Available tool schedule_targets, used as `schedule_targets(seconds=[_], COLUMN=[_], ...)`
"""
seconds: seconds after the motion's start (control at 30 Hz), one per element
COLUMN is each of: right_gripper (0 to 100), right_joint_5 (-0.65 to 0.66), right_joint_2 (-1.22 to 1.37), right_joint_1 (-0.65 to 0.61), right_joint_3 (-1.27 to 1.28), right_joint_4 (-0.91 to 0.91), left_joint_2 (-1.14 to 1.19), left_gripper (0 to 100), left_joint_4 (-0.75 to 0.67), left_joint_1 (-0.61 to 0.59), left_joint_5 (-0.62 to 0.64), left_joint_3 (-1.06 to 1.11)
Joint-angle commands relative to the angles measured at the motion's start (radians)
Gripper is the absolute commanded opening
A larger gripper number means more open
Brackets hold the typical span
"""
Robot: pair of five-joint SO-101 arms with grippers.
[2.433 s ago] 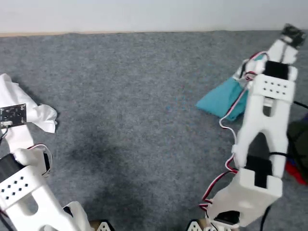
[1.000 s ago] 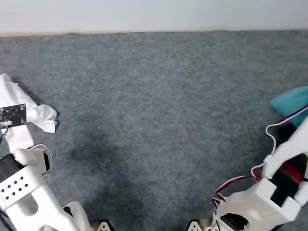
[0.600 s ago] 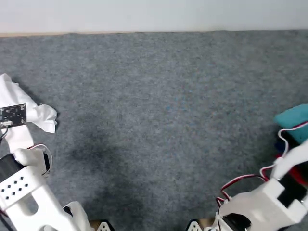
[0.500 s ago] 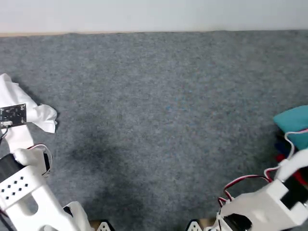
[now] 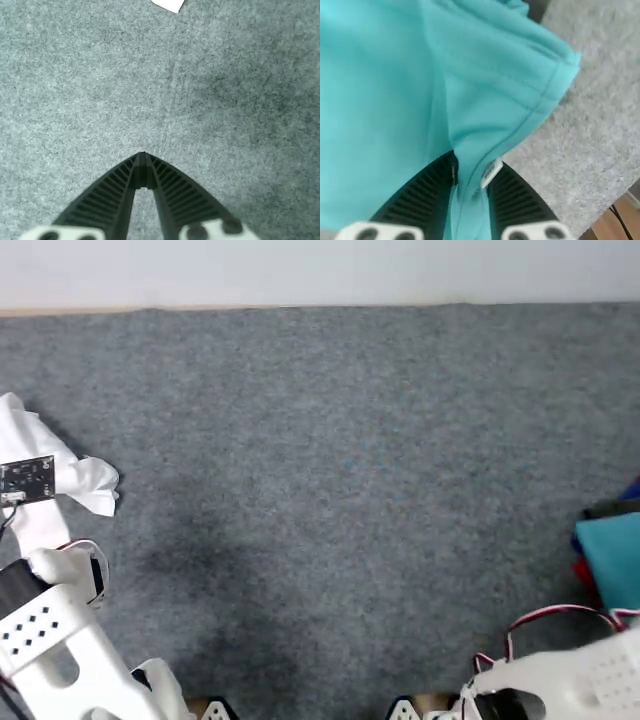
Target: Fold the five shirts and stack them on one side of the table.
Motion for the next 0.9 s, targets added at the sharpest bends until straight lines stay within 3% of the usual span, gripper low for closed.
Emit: schedule_targets(seconds=[0.0, 0.7, 0.87], right_gripper=[0.9, 0.9, 1.2], right_joint_5=[0.029, 0.025, 0.029], right_joint_2=[0.031, 0.102, 0.102], right_joint_1=[0.045, -0.097, -0.097], right_joint_3=[-0.048, -0.052, -0.04], right_joint_4=[-0.064, -0.522, -0.522], left_joint_2=[-0.018, -0.018, -0.018], left_gripper=[0, 0, 0], left_joint_4=[-0.006, -0.006, -0.006], left_joint_1=[0.006, 0.005, 0.003], left_joint_5=[-0.005, -0.005, -0.005], left_joint_3=[-0.007, -0.005, -0.005])
